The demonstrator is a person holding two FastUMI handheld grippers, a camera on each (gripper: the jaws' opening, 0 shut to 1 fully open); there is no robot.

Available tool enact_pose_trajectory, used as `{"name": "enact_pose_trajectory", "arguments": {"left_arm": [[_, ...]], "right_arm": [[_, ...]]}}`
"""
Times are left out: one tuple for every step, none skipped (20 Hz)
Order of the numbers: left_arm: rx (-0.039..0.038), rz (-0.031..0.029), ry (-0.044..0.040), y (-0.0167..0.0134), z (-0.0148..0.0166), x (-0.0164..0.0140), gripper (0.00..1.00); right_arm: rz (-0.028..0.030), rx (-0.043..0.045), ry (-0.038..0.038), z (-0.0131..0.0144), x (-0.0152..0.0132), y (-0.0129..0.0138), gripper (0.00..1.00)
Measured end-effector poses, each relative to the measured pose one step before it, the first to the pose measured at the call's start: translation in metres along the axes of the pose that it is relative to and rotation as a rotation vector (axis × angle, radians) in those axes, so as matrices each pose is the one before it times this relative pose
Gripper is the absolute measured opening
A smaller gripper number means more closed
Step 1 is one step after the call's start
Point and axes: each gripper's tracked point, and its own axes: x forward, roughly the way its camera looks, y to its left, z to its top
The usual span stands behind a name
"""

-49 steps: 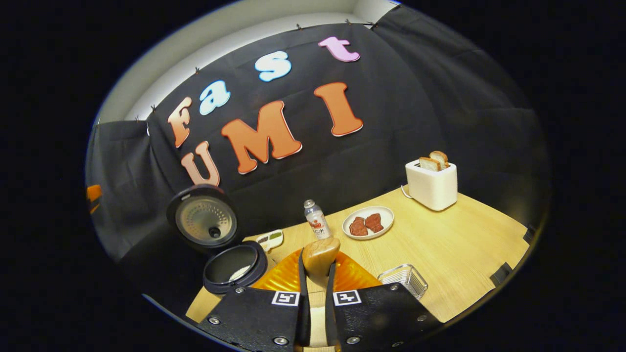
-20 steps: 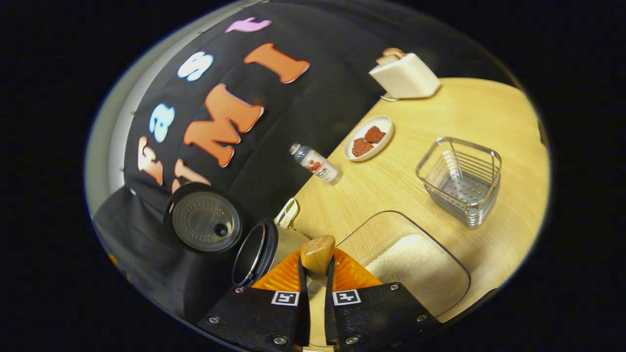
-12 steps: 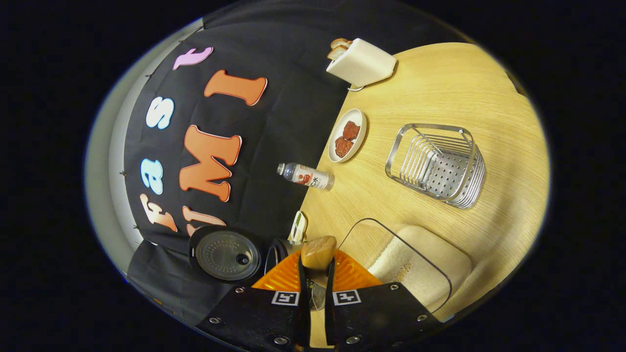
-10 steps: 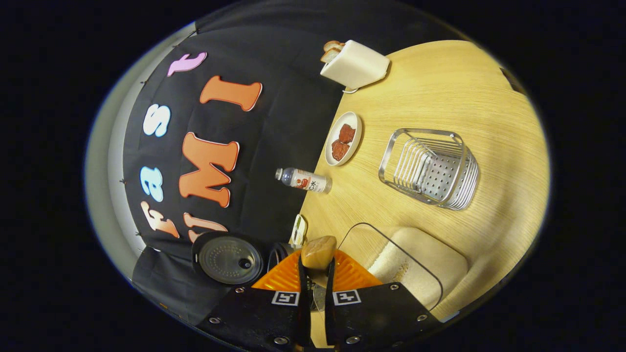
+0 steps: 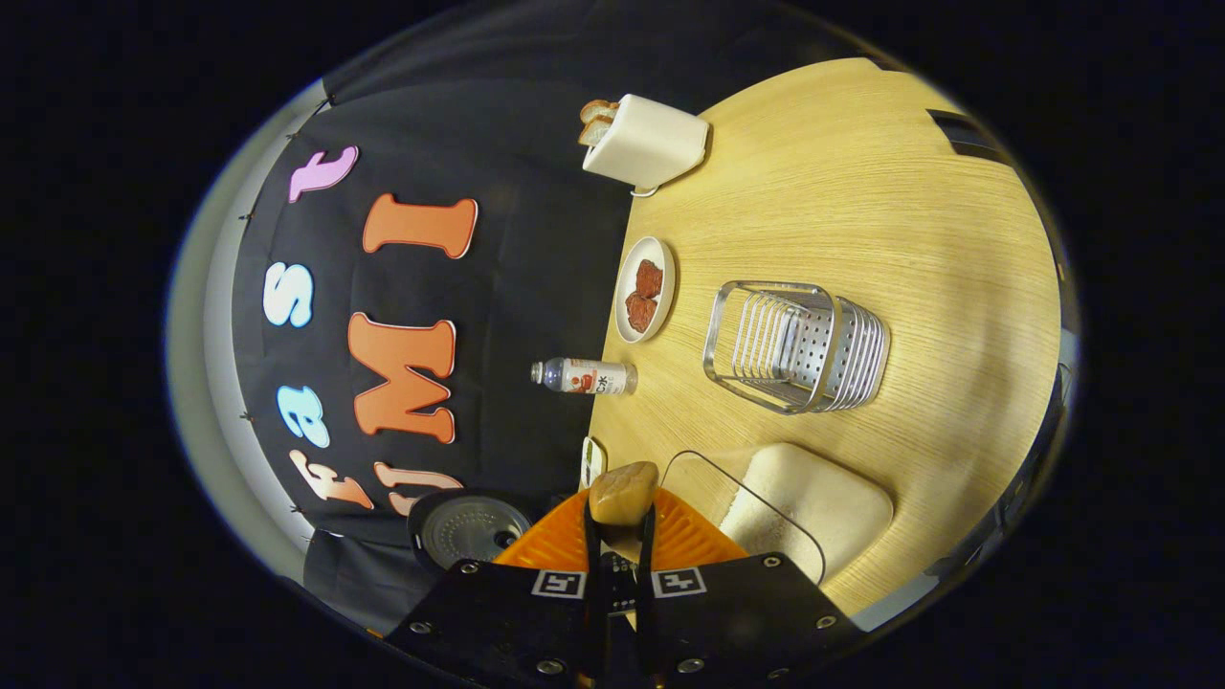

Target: Close the left gripper, press the button to open the rice cooker; take a wooden spoon from the chopstick holder with the right hand, scoop a spoonful of rice and pour it into the rice cooker, then put the wooden spoon back into the chopstick holder.

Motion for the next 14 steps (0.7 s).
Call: {"name": "enact_pose_trajectory", "arguments": {"left_arm": [[-0.00228,0.00029,0.0024,0.00025,-0.00061,0.00037,0.97],[-0.00176,0.00234,0.00373,0.00116,-0.00211,-0.00021,0.97],[-0.00106,0.00105,0.00441,0.00047,-0.00144,-0.00021,0.97],[-0.00151,-0.0013,0.00386,0.00078,-0.00078,-0.00013,0.97],[-0.00294,-0.00135,0.00309,0.0005,-0.00078,-0.00005,0.97],[-0.0032,-0.00242,0.00151,-0.00035,-0.00111,0.00028,0.97],[-0.00085,-0.0007,0.00034,0.00055,-0.00092,-0.00061,0.97],[-0.00009,0.00206,-0.00017,0.00147,-0.00044,0.00022,0.97],[0.00106,0.00265,0.00059,0.00245,0.00025,0.00048,0.97],[-0.00001,0.00166,0.0014,0.0014,-0.00176,-0.00028,0.97],[-0.00289,0.00028,0.00155,0.00047,-0.00169,-0.00064,0.97],[-0.00388,-0.00162,0.00461,-0.00018,-0.00197,0.0007,0.98],[-0.00368,-0.00145,0.0054,0.0006,-0.00264,0.00084,0.98],[-0.00243,-0.00037,0.00589,0.001,-0.00276,0.00037,0.98]], "right_arm": [[0.00222,0.00405,0.00059,0.00172,-0.00211,0.00354,0.11],[0.00519,0.00143,0.00045,0.00119,-0.00118,0.00621,0.11],[0.01082,0.00691,0.00325,0.00133,-0.00055,0.00595,0.11],[0.01028,0.00981,0.00088,0.00275,-0.00245,0.007,0.11],[0.00853,0.01102,0.00126,0.0016,0.00043,0.00609,0.11],[0.00589,0.0078,0.00012,0.00077,-0.00111,0.00595,0.11],[0.00494,0.00293,-0.00006,0.00011,0.00016,0.00705,0.11],[0.00726,-0.00217,0.00101,0.00046,0.00026,0.00716,0.11],[0.00712,-0.00455,0.00165,0.00018,-0.00012,0.00788,0.11],[0.00817,-0.00033,0.00156,0.00071,-0.00116,0.00816,0.11],[0.00905,0.00405,-0.0016,0.00175,0.00016,0.00778,0.11],[0.00826,0.00444,0.00128,-0.00096,0.00116,0.00907,0.11],[0.01002,0.0015,0.00405,-0.00108,0.00077,0.0085,0.11],[0.00856,0.00156,0.00396,-0.00124,0.00305,0.00775,0.11]]}}
